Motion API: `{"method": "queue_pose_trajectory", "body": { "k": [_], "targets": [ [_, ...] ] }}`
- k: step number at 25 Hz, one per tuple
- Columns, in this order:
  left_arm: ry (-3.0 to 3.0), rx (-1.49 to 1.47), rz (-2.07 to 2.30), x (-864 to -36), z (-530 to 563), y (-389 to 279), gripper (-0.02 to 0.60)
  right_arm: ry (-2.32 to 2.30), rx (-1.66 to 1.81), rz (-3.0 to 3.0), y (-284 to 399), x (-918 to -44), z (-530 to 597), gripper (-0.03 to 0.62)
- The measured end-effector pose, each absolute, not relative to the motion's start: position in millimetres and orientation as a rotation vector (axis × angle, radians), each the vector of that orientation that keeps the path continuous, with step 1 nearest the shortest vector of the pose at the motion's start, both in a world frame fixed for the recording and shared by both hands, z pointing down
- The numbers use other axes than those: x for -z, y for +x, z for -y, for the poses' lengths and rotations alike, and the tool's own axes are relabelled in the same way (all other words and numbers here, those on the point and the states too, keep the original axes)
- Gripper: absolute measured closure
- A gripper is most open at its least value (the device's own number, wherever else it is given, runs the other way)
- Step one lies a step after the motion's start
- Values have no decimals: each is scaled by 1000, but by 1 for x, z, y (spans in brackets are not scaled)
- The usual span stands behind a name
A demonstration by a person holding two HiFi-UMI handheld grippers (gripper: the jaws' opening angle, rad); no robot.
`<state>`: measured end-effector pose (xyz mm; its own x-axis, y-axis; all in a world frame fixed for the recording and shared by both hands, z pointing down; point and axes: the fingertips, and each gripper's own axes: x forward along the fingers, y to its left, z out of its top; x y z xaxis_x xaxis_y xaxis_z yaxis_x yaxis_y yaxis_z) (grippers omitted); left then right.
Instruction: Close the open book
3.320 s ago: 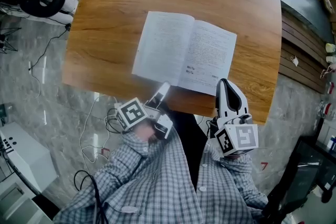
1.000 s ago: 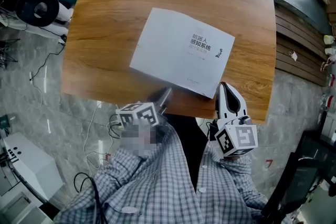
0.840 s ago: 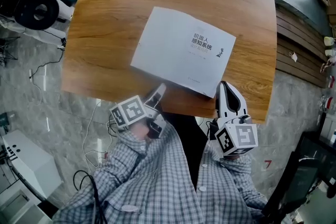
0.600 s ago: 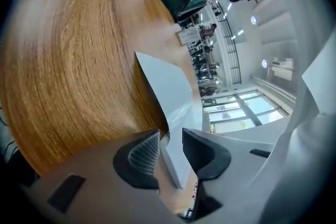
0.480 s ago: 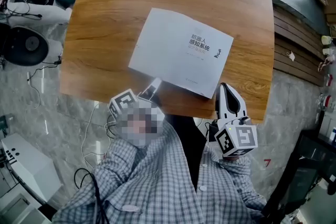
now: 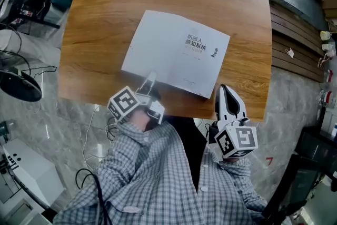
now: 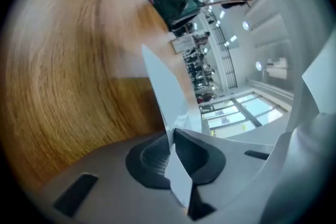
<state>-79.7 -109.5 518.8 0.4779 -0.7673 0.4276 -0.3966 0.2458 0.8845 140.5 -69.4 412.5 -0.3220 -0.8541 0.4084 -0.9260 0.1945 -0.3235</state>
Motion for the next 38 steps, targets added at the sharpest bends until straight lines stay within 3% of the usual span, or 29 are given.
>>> {"method": "queue_pose_trajectory", "body": {
  "k": [7,20,26,38],
  "targets": [
    [1755,21,1208,-483,107,-52,571,1743,-786,2316,142,-414,70,574],
    [2330,-919,1103,-488,81,16,568,1771,-790,2287,152,-417,68,574],
    [2388,-1018,1009,-491,60,24,549,1793,-786,2263,160,-419,67,574],
    [2251,-898,1060,-506,60,-9,545,1745,-767,2232,154,-438,67,574]
  ]
}}
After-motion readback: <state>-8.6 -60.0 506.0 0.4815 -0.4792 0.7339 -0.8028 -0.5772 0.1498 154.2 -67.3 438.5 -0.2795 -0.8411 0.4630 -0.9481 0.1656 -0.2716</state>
